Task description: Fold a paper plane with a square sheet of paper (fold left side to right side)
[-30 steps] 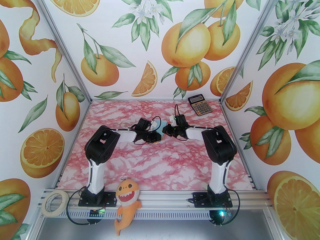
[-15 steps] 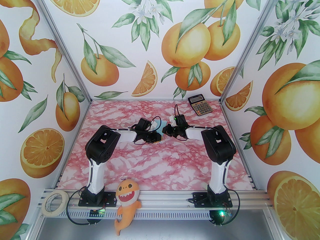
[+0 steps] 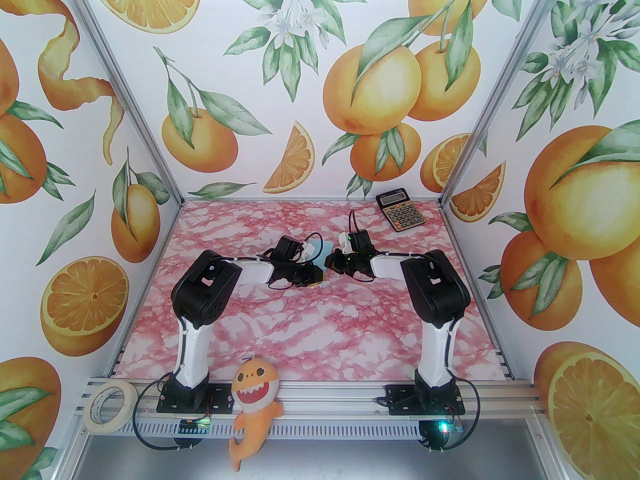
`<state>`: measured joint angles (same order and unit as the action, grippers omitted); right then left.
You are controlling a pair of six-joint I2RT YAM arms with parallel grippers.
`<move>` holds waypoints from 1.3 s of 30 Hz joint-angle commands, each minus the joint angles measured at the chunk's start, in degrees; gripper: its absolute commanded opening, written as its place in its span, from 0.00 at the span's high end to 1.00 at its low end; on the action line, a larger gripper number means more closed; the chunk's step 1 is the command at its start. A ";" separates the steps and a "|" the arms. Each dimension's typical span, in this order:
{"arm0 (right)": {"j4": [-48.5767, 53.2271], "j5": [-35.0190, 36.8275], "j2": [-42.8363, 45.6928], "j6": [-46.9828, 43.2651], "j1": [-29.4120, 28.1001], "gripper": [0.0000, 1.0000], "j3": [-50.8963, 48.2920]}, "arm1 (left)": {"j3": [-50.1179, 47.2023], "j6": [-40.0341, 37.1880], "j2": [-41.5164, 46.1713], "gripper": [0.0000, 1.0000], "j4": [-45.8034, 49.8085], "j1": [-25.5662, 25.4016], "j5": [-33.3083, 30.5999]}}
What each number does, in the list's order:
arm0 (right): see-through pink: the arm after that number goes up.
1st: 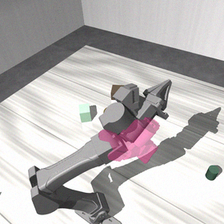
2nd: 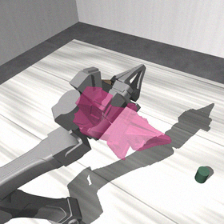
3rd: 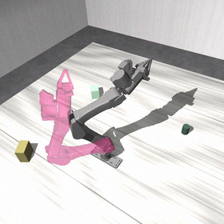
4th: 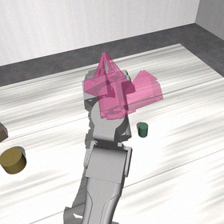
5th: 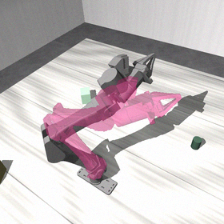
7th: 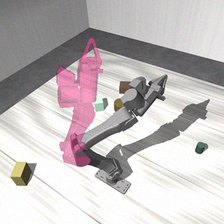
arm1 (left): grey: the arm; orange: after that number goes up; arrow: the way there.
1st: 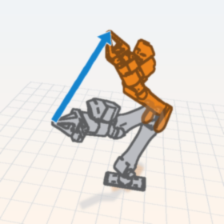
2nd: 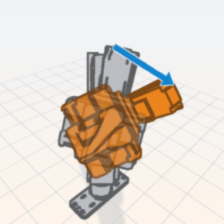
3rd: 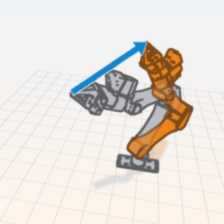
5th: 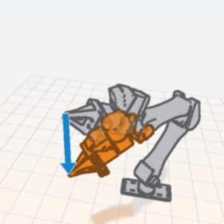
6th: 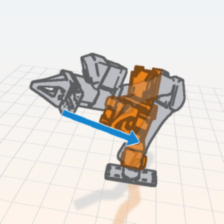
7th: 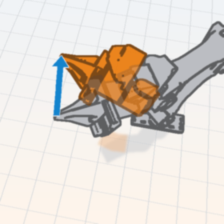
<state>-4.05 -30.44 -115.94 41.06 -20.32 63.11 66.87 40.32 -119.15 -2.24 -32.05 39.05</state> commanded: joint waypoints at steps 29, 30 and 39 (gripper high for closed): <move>0.46 1.26 -1.48 -0.10 0.28 0.95 2.12 | 1.86 -0.90 -1.67 0.78 0.27 -0.38 1.32; 0.37 1.26 -1.49 -0.02 0.28 0.95 2.06 | 1.94 -1.03 -1.84 0.78 0.57 -0.38 1.29; 0.27 1.17 -1.30 -0.01 0.28 0.93 1.84 | 2.71 -2.06 -2.66 0.79 3.54 -0.61 0.18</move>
<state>-3.62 -30.00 -116.68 41.08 -20.32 64.42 68.14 39.92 -120.11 -0.78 -32.08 39.70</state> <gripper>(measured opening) 0.069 0.216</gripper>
